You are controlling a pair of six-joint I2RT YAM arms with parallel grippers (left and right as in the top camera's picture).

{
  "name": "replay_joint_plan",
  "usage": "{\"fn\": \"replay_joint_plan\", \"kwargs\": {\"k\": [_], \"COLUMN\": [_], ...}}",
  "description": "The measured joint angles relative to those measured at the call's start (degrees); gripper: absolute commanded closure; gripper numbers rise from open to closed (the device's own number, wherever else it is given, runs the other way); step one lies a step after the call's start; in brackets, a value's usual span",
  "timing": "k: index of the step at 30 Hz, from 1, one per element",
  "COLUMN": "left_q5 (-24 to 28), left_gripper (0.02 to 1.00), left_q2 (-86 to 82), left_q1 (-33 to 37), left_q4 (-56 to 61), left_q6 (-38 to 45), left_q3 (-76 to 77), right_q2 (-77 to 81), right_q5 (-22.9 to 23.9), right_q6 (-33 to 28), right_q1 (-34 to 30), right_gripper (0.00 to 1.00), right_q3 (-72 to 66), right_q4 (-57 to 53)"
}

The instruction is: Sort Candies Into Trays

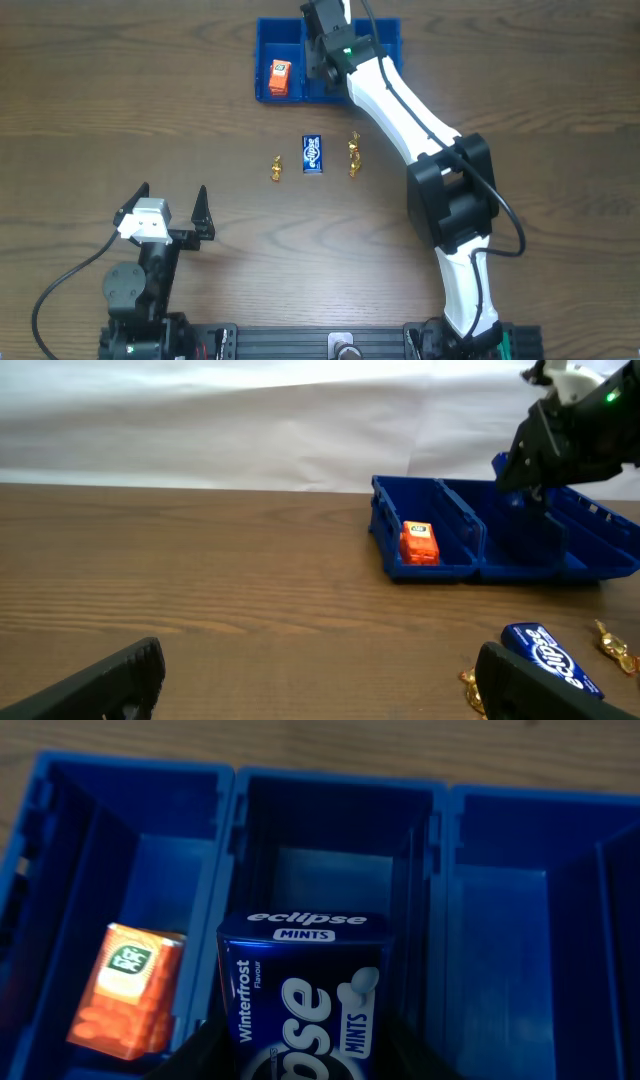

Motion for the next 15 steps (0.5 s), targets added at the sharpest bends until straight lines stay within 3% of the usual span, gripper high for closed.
{"fn": "replay_joint_plan", "kwargs": {"k": [5, 7, 8, 9, 11, 12, 15], "left_q5": [0.0, 0.0, 0.0, 0.0, 0.0, 0.0, 0.0], "left_gripper": [0.02, 0.02, 0.02, 0.02, 0.02, 0.023, 0.02], "left_q2": [0.0, 0.0, 0.0, 0.0, 0.0, 0.0, 0.0], "left_q1": [0.0, 0.0, 0.0, 0.0, 0.0, 0.0, 0.0], "left_q4": [0.0, 0.0, 0.0, 0.0, 0.0, 0.0, 0.0], "left_q6": [0.0, 0.0, 0.0, 0.0, 0.0, 0.0, 0.0], "left_q3": [0.0, 0.0, 0.0, 0.0, 0.0, 0.0, 0.0], "right_q2": [0.4, 0.4, 0.4, 0.4, 0.4, 0.4, 0.4], "right_q5": [0.2, 0.3, 0.4, 0.5, 0.6, 0.9, 1.1], "right_q6": [0.0, 0.0, 0.0, 0.0, 0.4, 0.2, 0.2], "right_q1": [0.0, 0.0, 0.0, 0.0, 0.0, 0.0, 0.0], "right_gripper": [0.963, 0.919, 0.816, 0.549, 0.253, 0.009, 0.003], "right_q3": [0.0, 0.0, 0.0, 0.0, 0.0, 0.0, 0.0], "right_q4": [1.0, 0.9, 1.0, 1.0, 1.0, 1.2, 1.3]}}
